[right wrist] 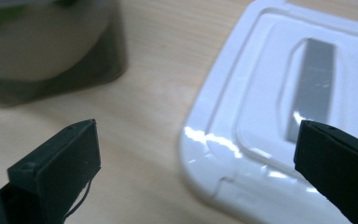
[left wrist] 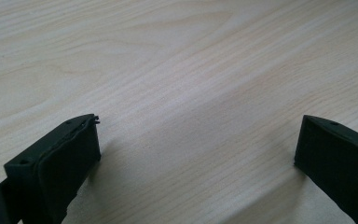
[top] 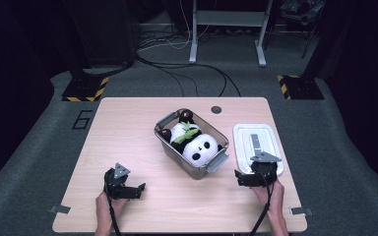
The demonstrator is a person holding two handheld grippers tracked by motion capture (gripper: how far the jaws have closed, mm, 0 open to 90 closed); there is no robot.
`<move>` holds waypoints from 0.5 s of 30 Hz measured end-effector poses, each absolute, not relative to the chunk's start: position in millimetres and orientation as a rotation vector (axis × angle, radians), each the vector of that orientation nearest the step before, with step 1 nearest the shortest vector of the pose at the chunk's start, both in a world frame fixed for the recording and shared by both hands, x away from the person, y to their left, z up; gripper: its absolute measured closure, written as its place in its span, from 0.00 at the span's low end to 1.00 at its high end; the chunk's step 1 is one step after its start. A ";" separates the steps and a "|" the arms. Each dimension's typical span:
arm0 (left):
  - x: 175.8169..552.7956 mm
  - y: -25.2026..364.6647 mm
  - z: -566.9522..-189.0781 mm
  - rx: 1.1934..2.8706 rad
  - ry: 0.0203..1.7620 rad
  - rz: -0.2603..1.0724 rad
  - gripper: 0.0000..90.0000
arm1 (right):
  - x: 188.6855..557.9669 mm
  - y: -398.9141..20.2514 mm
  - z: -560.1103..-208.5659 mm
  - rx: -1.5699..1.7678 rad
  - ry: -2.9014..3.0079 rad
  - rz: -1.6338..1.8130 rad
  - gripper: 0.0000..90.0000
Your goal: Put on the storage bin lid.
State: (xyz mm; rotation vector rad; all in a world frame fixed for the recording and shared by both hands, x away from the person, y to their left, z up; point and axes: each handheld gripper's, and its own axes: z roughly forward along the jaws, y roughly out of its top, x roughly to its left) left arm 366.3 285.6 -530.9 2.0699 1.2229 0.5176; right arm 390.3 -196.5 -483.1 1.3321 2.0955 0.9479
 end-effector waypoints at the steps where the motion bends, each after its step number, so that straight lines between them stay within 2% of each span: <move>1: 366.2 285.8 -530.7 2.074 1.223 0.518 0.00 | 393.4 -199.5 -482.3 1.341 2.093 0.944 0.00; 8: 366.2 285.6 -530.8 2.072 1.223 0.518 0.00 | 420.9 -219.8 -482.3 1.424 2.049 0.923 0.02; 15: 366.2 285.6 -530.8 2.072 1.222 0.519 0.00 | 451.6 -228.8 -486.4 1.470 2.022 0.903 0.24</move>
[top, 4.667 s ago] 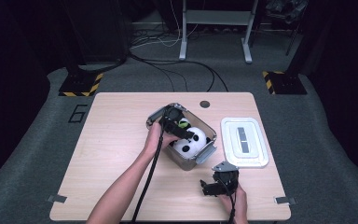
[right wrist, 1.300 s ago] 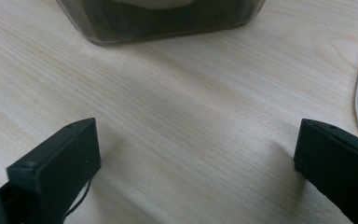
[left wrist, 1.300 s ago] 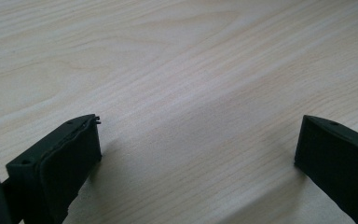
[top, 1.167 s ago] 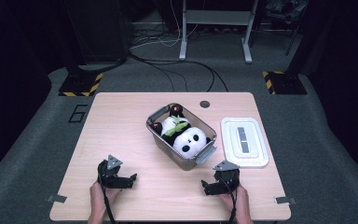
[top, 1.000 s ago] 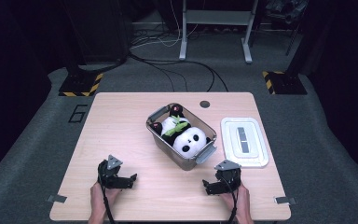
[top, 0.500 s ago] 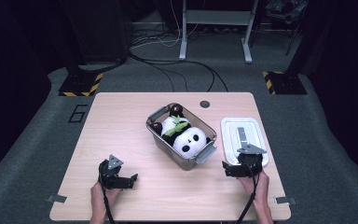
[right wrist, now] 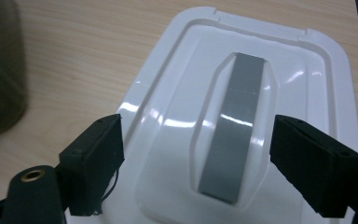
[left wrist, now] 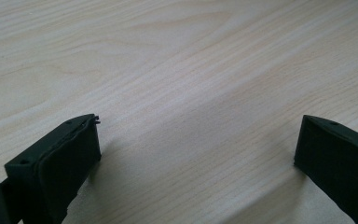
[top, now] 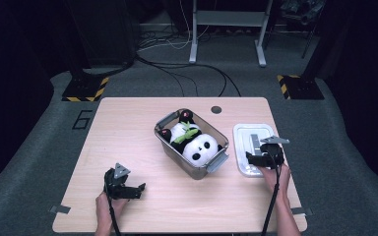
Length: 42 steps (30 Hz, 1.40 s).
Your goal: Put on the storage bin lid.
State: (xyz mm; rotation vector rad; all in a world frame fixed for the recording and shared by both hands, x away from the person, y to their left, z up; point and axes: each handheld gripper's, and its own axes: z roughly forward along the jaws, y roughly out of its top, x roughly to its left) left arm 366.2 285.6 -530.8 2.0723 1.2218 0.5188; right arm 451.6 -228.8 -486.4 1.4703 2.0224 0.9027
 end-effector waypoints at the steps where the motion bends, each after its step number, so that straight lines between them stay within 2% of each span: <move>1: 366.2 285.6 -530.8 2.072 1.222 0.518 0.00 | 458.8 -231.5 -488.3 1.506 2.019 0.899 0.32; 6: 366.4 285.6 -530.7 2.074 1.220 0.518 0.00 | 479.9 -235.9 -496.3 1.598 1.982 0.842 0.46; 9: 366.4 285.6 -530.8 2.073 1.220 0.518 0.00 | 484.6 -237.1 -501.1 1.602 1.966 0.825 0.49; 10: 366.5 285.6 -530.7 2.074 1.219 0.517 0.00 | 487.2 -237.1 -505.4 1.604 1.952 0.798 0.54; 18: 366.4 285.6 -530.8 2.073 1.220 0.518 0.00 | 496.5 -240.3 -505.0 1.636 1.938 0.807 0.62; 20: 366.4 285.5 -530.8 2.072 1.220 0.519 0.00 | 496.9 -241.7 -505.6 1.644 1.933 0.829 0.70; 27: 366.3 285.5 -530.8 2.072 1.220 0.519 0.00 | 493.8 -241.3 -507.4 1.634 1.902 0.842 0.74; 42: 366.2 285.5 -530.8 2.069 1.222 0.522 0.01 | 485.8 -246.6 -492.0 1.655 1.906 0.899 0.74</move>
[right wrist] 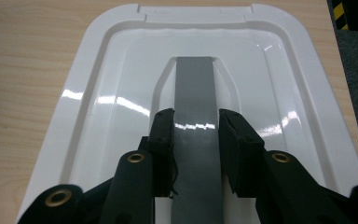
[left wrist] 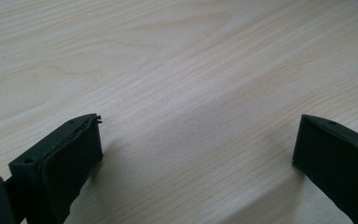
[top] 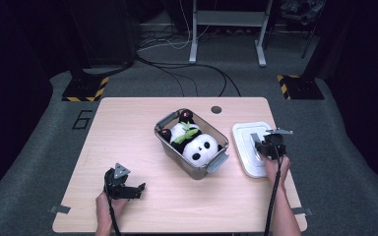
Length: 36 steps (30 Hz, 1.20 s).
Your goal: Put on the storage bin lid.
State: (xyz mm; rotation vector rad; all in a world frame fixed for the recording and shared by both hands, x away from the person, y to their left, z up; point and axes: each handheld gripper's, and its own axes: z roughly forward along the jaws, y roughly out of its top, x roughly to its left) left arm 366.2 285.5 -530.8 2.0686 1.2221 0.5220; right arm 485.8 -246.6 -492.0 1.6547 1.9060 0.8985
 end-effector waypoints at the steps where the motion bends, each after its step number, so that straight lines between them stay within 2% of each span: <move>1: 366.2 285.5 -530.7 2.069 1.222 0.522 0.01 | 485.3 -246.7 -490.0 1.653 1.907 0.897 0.74; 21: 366.2 285.6 -530.7 2.068 1.222 0.521 0.01 | 473.4 -248.0 -442.2 1.569 1.912 0.970 0.74; 36: 366.2 285.5 -530.8 2.067 1.223 0.522 0.01 | 465.5 -240.3 -393.4 1.499 1.923 1.076 0.74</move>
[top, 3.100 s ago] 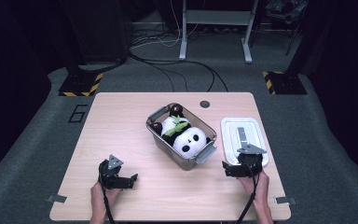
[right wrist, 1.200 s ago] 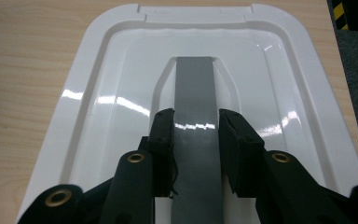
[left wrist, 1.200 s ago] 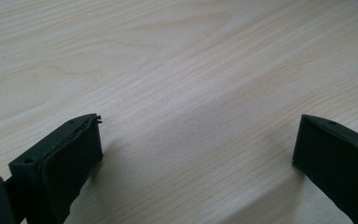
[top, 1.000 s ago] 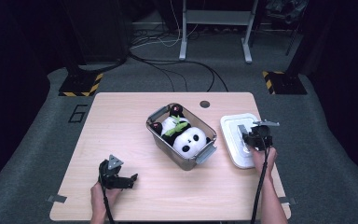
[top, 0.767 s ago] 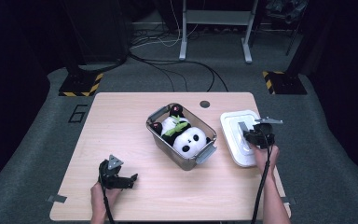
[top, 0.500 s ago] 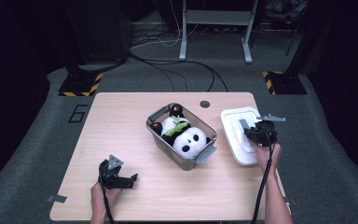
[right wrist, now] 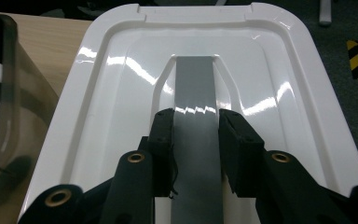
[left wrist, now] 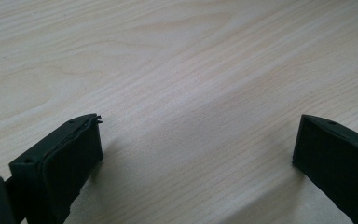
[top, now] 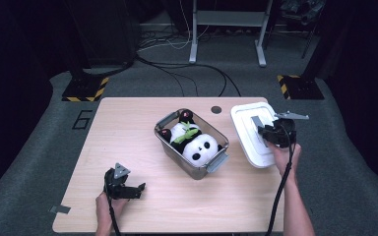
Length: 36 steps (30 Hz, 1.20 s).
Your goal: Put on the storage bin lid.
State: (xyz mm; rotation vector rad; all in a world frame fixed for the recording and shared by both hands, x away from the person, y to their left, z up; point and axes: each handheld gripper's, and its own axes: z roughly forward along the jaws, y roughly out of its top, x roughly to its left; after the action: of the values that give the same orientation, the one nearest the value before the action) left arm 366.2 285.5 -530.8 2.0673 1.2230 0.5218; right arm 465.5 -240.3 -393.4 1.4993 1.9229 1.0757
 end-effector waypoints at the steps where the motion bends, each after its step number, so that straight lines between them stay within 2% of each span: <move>1: 366.2 285.5 -530.8 2.067 1.223 0.522 0.01 | 465.5 -240.3 -393.4 1.499 1.923 1.076 0.74; 18: 366.1 285.9 -530.3 2.072 1.225 0.521 0.01 | 462.7 -198.2 -352.7 1.364 2.003 1.132 0.74; 36: 366.0 285.7 -530.6 2.068 1.224 0.522 0.01 | 472.4 -105.2 -344.6 1.199 2.208 1.173 0.74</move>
State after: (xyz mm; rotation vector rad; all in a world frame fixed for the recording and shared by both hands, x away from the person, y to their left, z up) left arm 366.0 285.7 -530.6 2.0681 1.2240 0.5223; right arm 472.4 -105.2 -344.6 1.1992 2.2078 1.1728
